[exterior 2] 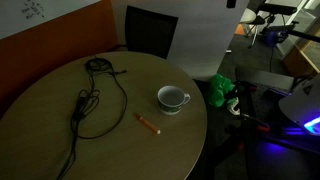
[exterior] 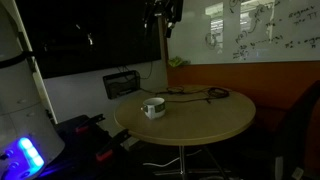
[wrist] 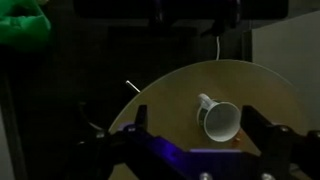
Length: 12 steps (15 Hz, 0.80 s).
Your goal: Put the marker in the cup
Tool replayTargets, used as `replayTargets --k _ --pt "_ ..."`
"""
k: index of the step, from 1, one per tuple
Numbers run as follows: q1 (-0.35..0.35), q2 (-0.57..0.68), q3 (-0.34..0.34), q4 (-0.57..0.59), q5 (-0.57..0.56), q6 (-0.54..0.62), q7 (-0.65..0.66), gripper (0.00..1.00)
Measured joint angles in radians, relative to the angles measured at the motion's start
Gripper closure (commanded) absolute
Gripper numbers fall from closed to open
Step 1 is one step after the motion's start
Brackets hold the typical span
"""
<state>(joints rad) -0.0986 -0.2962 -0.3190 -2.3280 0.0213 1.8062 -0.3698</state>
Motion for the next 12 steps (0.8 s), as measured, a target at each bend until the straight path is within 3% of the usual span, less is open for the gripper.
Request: replayTargets --k 7,12 --pt "-0.003 0.001 0.007 0.000 0.001 0.001 0.000 0.00" --pt "0.013 0.001 0.101 -0.057 0.012 0.082 0.044 0.00"
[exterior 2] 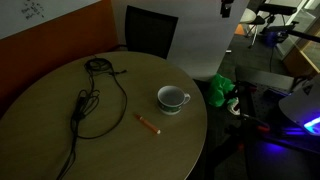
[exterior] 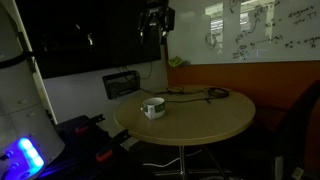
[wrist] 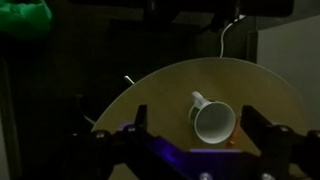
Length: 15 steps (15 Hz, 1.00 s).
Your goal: Put the marker in the cup
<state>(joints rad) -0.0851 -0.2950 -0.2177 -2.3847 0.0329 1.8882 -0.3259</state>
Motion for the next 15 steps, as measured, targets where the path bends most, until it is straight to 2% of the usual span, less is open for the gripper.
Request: replayTargets --k 5,9,12,15 --pt "0.074 0.000 0.134 -0.112 0.076 0.174 0.138 0.00" --pt "0.121 0.005 0.244 -0.189 0.109 0.338 0.383 0.00" --pt "0.130 0.024 0.324 -0.207 0.107 0.370 0.582 0.00" --pt "0.154 0.057 0.361 -0.207 0.118 0.407 0.680 0.00"
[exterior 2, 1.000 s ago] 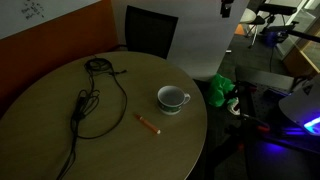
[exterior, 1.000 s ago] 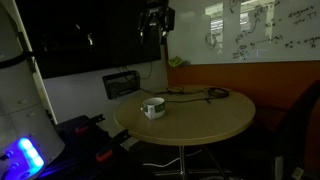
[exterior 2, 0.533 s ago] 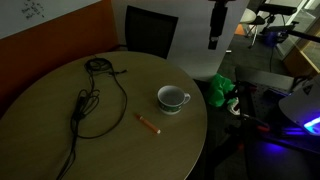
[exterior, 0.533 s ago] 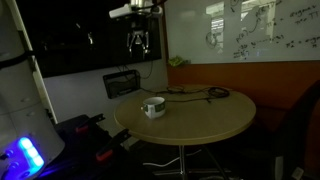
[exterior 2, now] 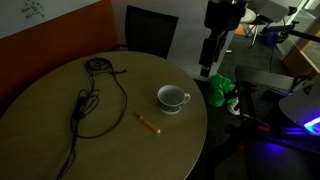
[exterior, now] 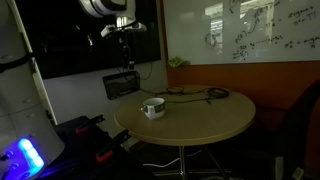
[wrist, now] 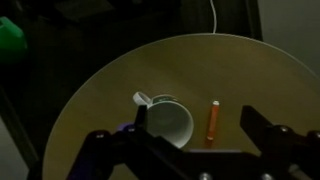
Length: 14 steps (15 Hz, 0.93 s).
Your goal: Put the marker in the cup
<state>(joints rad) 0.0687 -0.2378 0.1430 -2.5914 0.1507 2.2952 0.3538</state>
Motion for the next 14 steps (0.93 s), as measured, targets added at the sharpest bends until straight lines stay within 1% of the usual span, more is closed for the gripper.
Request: replayTargets --k 4,6,14 --pt "0.020 0.057 0.030 0.000 0.012 0.152 0.125 0.00" --pt "0.022 0.085 0.045 0.000 0.012 0.203 0.166 0.00" --pt "0.022 0.093 0.043 0.001 0.012 0.207 0.166 0.00"
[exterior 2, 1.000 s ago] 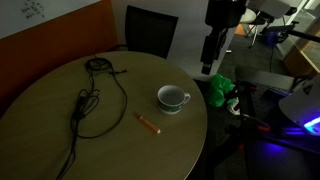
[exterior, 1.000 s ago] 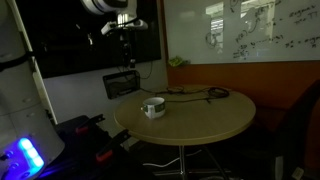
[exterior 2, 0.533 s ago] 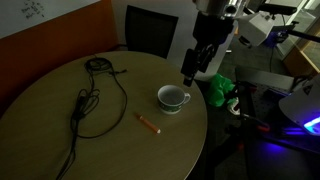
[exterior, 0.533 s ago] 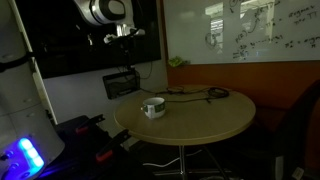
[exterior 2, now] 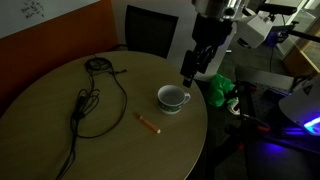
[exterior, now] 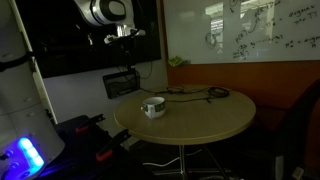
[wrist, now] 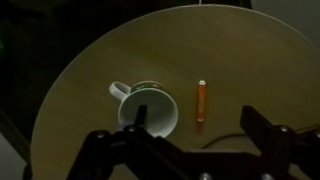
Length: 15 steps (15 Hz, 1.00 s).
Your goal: Put the marker in the cup
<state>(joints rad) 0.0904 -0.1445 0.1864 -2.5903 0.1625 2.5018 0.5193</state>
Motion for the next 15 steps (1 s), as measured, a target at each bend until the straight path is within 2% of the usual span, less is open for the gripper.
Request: replayTargets --k 2,4,6,9,12,15 --pt "0.000 0.004 0.001 -0.002 -0.003 0.024 0.013 0.00" --pt "0.000 0.032 0.010 -0.006 -0.035 0.111 0.069 0.00" --pt "0.000 0.096 0.023 -0.004 -0.114 0.201 0.161 0.00" --pt "0.006 0.233 0.015 0.037 -0.275 0.250 0.313 0.00" --pt "0.071 0.377 -0.054 0.126 -0.369 0.267 0.416 0.00" --pt "0.147 0.518 -0.105 0.233 -0.355 0.281 0.425 0.00"
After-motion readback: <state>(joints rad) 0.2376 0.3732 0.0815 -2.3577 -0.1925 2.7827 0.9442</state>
